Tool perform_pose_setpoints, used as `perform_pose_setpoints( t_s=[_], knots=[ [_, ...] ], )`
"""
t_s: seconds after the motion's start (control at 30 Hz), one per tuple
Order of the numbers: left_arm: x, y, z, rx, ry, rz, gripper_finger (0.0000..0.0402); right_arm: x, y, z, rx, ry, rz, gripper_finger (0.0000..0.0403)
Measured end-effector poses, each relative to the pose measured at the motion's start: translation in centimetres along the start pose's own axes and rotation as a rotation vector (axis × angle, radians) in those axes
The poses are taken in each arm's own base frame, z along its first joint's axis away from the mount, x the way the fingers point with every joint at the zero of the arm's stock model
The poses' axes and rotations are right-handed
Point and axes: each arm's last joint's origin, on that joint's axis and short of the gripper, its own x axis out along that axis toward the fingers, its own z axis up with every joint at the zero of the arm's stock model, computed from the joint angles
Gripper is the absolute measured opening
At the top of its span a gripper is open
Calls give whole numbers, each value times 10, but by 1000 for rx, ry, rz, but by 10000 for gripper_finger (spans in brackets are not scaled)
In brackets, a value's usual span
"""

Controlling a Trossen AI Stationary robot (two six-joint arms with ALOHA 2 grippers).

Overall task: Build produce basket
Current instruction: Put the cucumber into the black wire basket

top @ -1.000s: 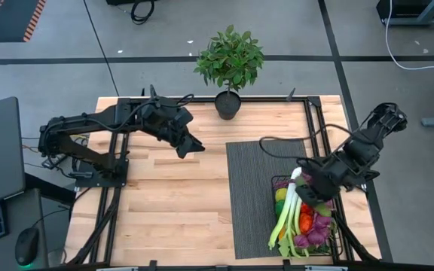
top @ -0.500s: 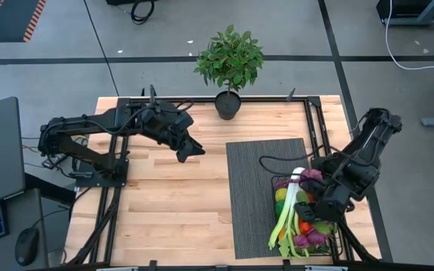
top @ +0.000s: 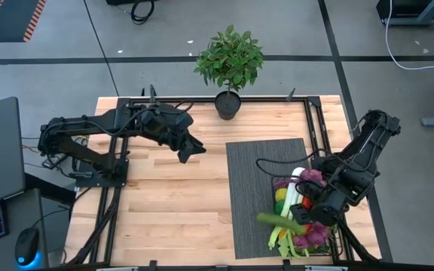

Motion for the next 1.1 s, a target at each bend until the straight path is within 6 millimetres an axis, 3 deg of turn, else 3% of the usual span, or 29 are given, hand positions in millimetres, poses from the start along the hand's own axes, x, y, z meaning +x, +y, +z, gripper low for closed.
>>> perform_pose_setpoints(
  t_s=[0.23, 0.43, 0.67, 0.8, 1.1],
  knots=[
    [-28, -6, 3, 67, -131, 7, 172, -6, 4, 8, 25, -127, 123, 261],
    [-45, -2, 0, 63, -150, 62, 172, -7, 21, 19, -59, -241, 265, 252],
    [-48, 0, -2, 39, -145, 84, 172, -9, 47, 54, -136, -325, 298, 250],
    [-56, 0, -2, 32, -179, 96, 172, 1, 69, 81, -238, -298, 255, 247],
    [-116, -3, -4, 79, -408, 86, 172, 39, 106, 124, -406, -151, 180, 243]
  ],
)
